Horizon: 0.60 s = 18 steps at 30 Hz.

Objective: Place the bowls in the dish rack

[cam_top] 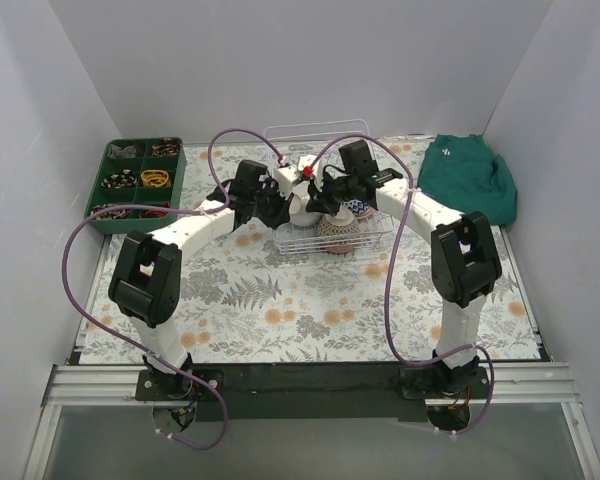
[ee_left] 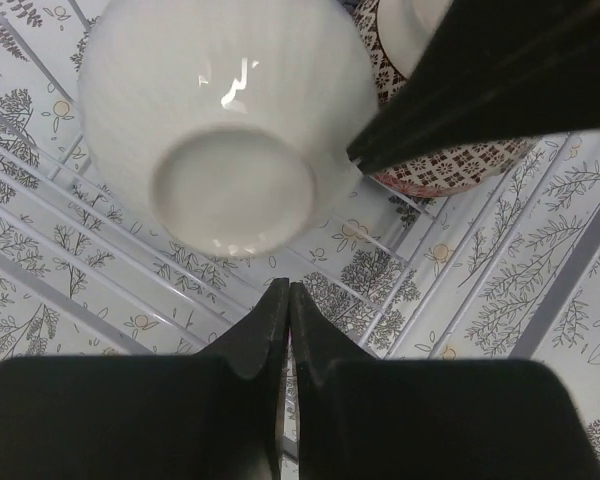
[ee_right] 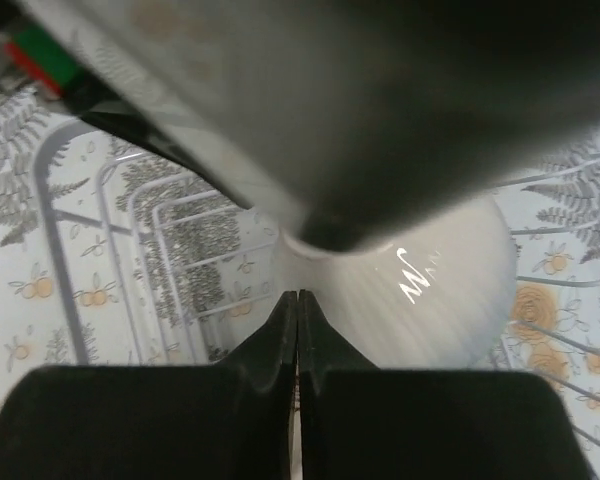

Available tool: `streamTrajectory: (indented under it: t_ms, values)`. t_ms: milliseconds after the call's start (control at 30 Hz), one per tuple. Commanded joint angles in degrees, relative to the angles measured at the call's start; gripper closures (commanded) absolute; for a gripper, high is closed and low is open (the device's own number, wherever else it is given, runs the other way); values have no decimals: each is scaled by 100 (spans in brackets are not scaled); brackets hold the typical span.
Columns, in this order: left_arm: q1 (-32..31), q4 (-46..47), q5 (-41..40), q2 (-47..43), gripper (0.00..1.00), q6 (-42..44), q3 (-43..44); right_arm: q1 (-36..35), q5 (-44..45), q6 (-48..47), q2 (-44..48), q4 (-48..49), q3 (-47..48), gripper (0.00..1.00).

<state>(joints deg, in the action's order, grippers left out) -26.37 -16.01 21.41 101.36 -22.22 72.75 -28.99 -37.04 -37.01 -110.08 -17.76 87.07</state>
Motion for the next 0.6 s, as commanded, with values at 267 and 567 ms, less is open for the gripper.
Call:
streamTrajectory:
  t_ms: [267,567]
  values:
    - [-35,239,-67,-293,100,-133,19,-10,1155,142,-391,528,724,99]
    - [18,274,-313,-520,100,-257,424,490,1085,976,259,721,487,99]
